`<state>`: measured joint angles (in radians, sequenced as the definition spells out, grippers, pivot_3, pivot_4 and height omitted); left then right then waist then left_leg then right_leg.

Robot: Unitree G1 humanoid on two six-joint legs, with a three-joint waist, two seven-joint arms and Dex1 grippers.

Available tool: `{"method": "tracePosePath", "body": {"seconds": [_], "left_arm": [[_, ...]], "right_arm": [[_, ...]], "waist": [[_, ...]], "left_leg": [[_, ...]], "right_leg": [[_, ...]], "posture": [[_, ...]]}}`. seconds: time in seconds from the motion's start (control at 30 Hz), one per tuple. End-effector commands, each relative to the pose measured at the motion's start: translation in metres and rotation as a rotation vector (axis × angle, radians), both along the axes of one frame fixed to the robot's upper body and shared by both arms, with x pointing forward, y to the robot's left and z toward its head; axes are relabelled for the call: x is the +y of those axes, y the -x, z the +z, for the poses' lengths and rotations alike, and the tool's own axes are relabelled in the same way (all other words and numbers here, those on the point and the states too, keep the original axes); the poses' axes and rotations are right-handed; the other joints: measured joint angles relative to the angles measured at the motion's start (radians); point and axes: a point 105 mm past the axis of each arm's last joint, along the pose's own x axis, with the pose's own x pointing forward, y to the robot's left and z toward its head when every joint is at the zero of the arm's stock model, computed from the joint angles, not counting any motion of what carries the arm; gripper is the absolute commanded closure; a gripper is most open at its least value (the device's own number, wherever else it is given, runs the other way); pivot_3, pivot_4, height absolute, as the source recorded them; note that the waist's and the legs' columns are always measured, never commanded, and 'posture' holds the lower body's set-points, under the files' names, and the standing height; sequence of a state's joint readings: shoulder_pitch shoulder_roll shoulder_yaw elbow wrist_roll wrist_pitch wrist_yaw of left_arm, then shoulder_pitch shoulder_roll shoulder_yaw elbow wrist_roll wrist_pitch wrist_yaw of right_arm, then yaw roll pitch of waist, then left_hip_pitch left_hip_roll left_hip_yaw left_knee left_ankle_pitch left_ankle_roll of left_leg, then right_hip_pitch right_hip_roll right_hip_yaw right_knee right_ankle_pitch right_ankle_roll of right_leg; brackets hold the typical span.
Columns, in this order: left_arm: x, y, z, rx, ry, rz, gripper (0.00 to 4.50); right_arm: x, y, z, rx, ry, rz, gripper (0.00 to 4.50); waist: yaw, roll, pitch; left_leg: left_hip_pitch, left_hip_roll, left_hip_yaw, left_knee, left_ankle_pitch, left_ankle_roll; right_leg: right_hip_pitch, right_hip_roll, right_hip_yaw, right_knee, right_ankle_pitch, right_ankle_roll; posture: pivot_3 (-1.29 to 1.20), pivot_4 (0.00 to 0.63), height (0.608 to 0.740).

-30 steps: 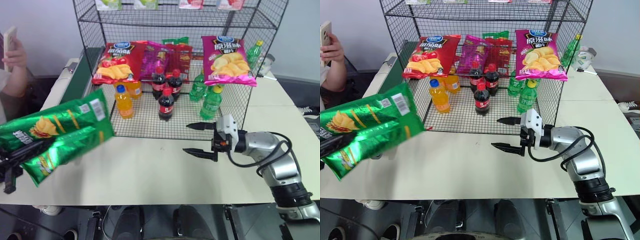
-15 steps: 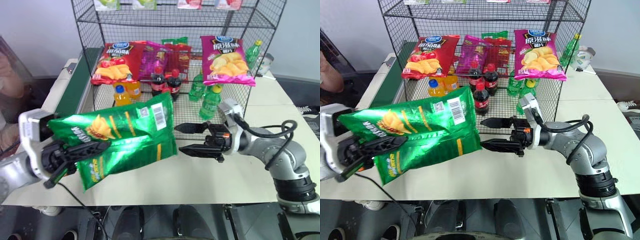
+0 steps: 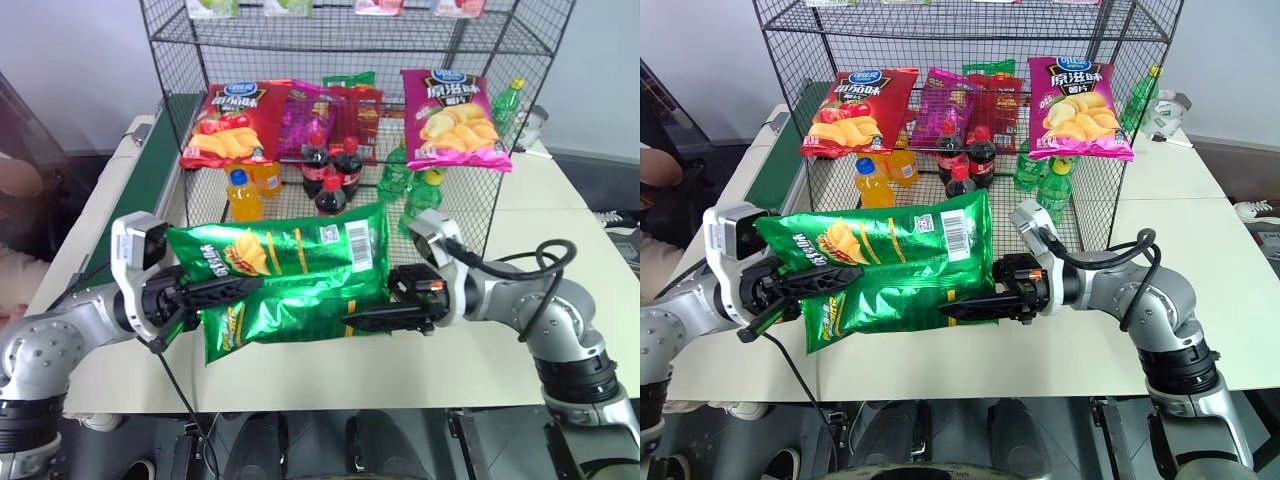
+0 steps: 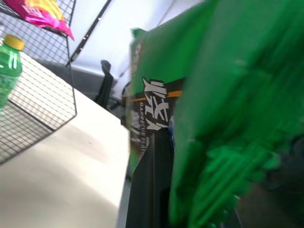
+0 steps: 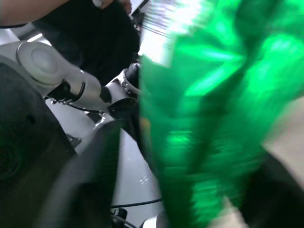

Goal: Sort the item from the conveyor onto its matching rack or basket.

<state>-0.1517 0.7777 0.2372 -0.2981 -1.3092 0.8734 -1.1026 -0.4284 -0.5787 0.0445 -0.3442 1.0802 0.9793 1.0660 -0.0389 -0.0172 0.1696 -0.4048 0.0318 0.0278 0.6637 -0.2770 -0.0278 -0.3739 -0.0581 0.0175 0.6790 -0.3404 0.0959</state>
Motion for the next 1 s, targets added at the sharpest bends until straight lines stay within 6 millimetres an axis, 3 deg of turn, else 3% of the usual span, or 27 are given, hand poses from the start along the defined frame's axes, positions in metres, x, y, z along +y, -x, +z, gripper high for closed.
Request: {"method": "tracePosePath", "body": {"seconds": [0.03,0.1,0.17,0.27,0.37,0.53,0.73,0.8,0.93,1.0], "left_arm": [[-0.001,-0.002,0.000,-0.064,-0.022,0.020,4.50],[-0.001,-0.004,-0.001,-0.082,-0.026,0.037,4.50],[0.000,-0.007,-0.002,-0.097,-0.040,0.066,4.50],[0.010,-0.012,-0.007,-0.113,-0.083,0.145,3.67],[0.024,-0.015,-0.007,-0.120,-0.093,0.210,2.32],[0.056,-0.028,-0.003,-0.212,-0.097,0.420,0.05],[0.083,-0.043,0.000,-0.238,-0.077,0.595,0.05],[0.083,-0.045,-0.001,-0.254,-0.085,0.609,0.05],[0.079,-0.049,-0.002,-0.275,-0.100,0.620,0.05],[0.078,-0.052,-0.002,-0.283,-0.101,0.629,0.05]], "right_arm": [[0.004,0.004,0.013,-0.025,-0.045,0.027,3.63],[0.006,0.005,0.014,-0.022,-0.048,0.027,4.47],[0.006,0.005,0.013,-0.025,-0.043,0.019,4.47],[0.003,0.001,0.013,-0.066,-0.025,-0.026,4.50],[0.000,-0.006,0.009,-0.193,0.033,-0.106,4.50],[-0.009,-0.022,0.006,-0.673,0.203,-0.262,4.50],[-0.019,-0.054,0.075,-1.347,0.214,-0.533,4.50],[-0.026,-0.060,0.086,-1.566,0.270,-0.575,4.50],[-0.033,-0.062,0.104,-1.791,0.236,-0.659,4.50],[-0.042,-0.078,0.105,-1.861,0.330,-0.731,4.50]], "waist": [[0.001,0.000,0.000],[0.001,0.000,0.000],[0.001,0.000,0.000],[0.001,0.000,0.000],[0.000,0.000,0.000],[0.003,0.000,0.000],[-0.002,0.000,0.000],[0.000,0.000,0.000],[0.007,-0.001,0.000],[0.005,-0.001,0.000]], "left_leg": [[0.000,0.000,0.000,0.000,0.000,0.000],[0.000,0.000,0.000,0.000,0.000,0.000],[0.000,0.000,0.000,0.000,0.000,0.000],[0.000,0.000,0.000,0.000,0.000,0.000],[0.000,0.000,0.000,0.000,0.000,0.000],[-0.002,0.000,0.000,0.000,0.000,0.000],[-0.002,0.000,0.000,0.000,0.000,0.000],[-0.002,0.000,0.000,0.000,0.000,0.000],[-0.002,0.000,0.000,0.000,0.000,0.000],[-0.002,0.000,0.000,0.000,0.000,0.000]], "right_leg": [[0.000,0.000,0.000,0.000,0.000,0.000],[0.000,0.000,0.000,0.000,0.000,0.000],[0.000,0.000,0.000,0.000,0.000,0.000],[0.000,0.000,0.000,0.000,0.000,0.000],[0.000,0.000,0.000,-0.001,0.000,0.000],[-0.001,0.000,0.000,-0.001,0.000,0.000],[-0.002,0.000,0.000,-0.001,0.000,0.000],[-0.002,0.000,-0.001,-0.001,0.000,0.000],[-0.001,-0.001,-0.001,-0.003,0.000,0.000],[-0.001,-0.001,-0.001,-0.003,0.000,0.000]], "posture": [[0.00,0.150,0.739],[0.00,0.150,0.739],[0.00,0.150,0.739],[0.00,0.150,0.739],[0.00,0.150,0.739],[0.00,0.150,0.739],[0.00,0.150,0.739],[0.00,0.150,0.739],[0.00,0.150,0.739],[0.00,0.150,0.739]]}}
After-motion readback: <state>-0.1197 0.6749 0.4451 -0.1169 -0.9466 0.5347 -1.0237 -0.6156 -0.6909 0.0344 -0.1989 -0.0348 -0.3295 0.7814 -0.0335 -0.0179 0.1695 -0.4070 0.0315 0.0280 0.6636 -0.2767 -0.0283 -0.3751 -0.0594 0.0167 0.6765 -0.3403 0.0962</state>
